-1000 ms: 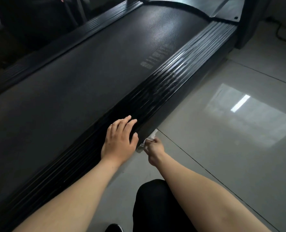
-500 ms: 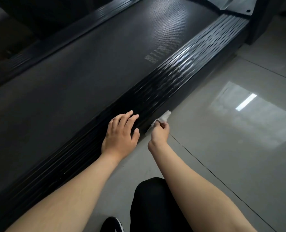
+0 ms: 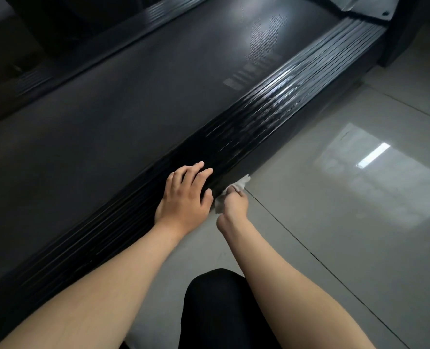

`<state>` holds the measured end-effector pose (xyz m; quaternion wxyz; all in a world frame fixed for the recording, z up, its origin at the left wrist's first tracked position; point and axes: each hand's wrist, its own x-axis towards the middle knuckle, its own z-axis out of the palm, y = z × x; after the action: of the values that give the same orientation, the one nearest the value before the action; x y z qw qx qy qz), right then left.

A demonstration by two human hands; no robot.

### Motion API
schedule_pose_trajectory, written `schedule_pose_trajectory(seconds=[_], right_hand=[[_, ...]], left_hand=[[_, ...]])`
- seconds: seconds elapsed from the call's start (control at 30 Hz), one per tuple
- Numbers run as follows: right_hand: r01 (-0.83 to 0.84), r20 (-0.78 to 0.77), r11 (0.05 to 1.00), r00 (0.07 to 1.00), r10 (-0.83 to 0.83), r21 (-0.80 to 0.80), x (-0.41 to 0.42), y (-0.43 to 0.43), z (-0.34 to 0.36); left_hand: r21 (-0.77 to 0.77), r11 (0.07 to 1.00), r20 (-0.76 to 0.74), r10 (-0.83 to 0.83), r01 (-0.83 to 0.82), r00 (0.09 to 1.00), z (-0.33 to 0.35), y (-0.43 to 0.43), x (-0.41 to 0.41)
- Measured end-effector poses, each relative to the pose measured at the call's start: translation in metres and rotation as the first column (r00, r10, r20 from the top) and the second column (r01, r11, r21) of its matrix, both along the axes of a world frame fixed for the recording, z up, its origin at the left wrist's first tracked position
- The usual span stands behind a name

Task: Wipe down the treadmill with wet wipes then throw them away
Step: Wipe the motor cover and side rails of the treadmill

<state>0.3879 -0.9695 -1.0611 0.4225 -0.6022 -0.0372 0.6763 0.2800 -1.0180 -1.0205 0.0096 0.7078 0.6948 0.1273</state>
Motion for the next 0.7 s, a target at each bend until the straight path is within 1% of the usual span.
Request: schedule_pose_trajectory(seconds=[0.1, 0.23, 0.3, 0.4, 0.43, 0.5, 0.53, 0.57, 0.6, 0.67, 0.7], right_hand=[[-0.005, -0.035, 0.996, 0.999, 0.008, 0.085, -0.002, 0.0, 0.02], [-0.007, 0.092, 0.993, 0.996, -0.004, 0.119, -0.009, -0.006, 0.02], [-0.011, 0.108, 0.998, 0.994, 0.003, 0.069, -0.012, -0.007, 0.013], [-0.083, 0.068, 0.99, 0.994, 0.091, -0.114, -0.018, -0.019, 0.005], [-0.112, 0.054, 0.982, 0.991, 0.121, -0.153, -0.019, -0.025, 0.005], [-0.117, 0.044, 0.981, 0.991, 0.125, -0.155, -0.021, -0.034, 0.007], [-0.095, 0.077, 0.989, 0.992, 0.105, -0.115, -0.021, -0.035, 0.011], [-0.073, 0.138, 0.997, 0.987, 0.078, -0.036, -0.021, -0.035, 0.02], [-0.046, 0.228, 0.996, 0.973, 0.026, 0.083, -0.021, -0.032, 0.025], [-0.036, 0.39, 0.952, 0.917, -0.09, 0.305, -0.019, -0.019, 0.04], [-0.072, 0.464, 0.927, 0.878, -0.117, 0.369, -0.019, -0.011, 0.047]], left_hand=[[-0.005, 1.0, 0.003, 0.007, -0.007, 1.0, 0.003, 0.001, 0.001], [-0.027, 1.0, 0.047, -0.011, 0.012, 0.999, 0.004, 0.001, -0.002], [-0.022, 1.0, 0.077, -0.008, 0.01, 0.997, 0.005, 0.0, -0.003], [-0.043, 0.999, 0.137, -0.013, 0.019, 0.991, 0.008, -0.001, -0.002], [-0.043, 0.999, 0.167, -0.01, 0.017, 0.986, 0.009, -0.001, -0.002], [-0.041, 0.999, 0.246, -0.001, 0.012, 0.969, 0.01, -0.003, -0.004], [-0.05, 0.999, 0.295, 0.008, 0.008, 0.955, 0.011, -0.003, -0.006], [-0.07, 0.997, 0.348, 0.017, 0.008, 0.937, 0.012, -0.004, -0.009], [-0.095, 0.995, 0.4, 0.027, 0.012, 0.916, 0.014, -0.006, -0.012], [-0.136, 0.991, 0.473, 0.051, 0.015, 0.88, 0.021, -0.009, -0.021], [-0.16, 0.987, 0.484, 0.071, 0.009, 0.872, 0.025, -0.011, -0.029]])
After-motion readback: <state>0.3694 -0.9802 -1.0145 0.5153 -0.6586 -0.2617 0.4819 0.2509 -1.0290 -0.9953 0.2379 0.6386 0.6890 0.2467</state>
